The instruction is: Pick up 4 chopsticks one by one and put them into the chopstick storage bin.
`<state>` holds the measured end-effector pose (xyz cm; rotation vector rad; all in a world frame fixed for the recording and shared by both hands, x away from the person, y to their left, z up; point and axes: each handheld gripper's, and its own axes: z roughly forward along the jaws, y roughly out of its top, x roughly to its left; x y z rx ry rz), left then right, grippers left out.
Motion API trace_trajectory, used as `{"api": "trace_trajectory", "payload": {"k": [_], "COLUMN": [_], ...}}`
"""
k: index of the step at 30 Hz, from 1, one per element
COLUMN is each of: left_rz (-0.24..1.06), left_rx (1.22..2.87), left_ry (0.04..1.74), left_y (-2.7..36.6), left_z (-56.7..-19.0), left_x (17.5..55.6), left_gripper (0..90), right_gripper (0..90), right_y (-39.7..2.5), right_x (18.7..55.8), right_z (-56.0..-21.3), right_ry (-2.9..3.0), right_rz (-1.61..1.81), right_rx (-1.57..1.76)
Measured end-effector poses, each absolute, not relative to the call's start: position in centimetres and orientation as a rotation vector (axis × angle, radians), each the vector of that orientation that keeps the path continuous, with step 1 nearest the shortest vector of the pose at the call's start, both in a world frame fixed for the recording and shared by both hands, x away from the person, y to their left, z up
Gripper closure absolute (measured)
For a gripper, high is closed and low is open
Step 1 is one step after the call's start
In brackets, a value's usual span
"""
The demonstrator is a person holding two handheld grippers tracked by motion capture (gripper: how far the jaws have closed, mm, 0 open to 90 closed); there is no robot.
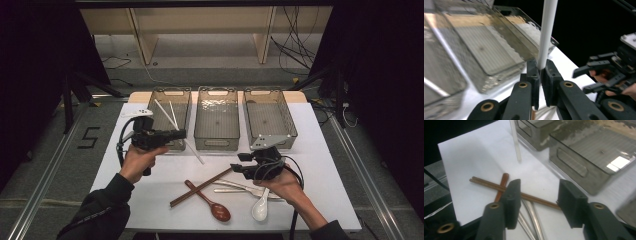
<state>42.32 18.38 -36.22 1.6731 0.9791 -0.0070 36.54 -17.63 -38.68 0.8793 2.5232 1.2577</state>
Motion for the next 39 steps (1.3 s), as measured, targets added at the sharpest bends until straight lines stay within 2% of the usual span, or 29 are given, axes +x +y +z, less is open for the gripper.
{"api": "trace_trajectory", "payload": {"k": [12, 21, 39], "left_rz": [0.080, 0.115, 0.142], "left_rx": [1.689, 1.694, 1.763], "left_ry": [1.087, 1.172, 1.295], "left_y": [21.6, 23.2, 22.9], "left_z": [-34.1, -33.3, -35.3], "left_x": [45.9, 48.8, 52.3], "left_gripper": [84.1, 84.0, 83.7], "right_gripper": [40.2, 37.3, 30.8], "right_y": [-19.8, -20.1, -20.5], "right_x": [35.8, 35.4, 35.2], "right_z": [-39.0, -39.1, -39.1], "right_ry": [2.490, 2.497, 2.490], "right_rz": [1.259, 1.265, 1.279], "right_rx": [0.985, 0.994, 1.019]}}
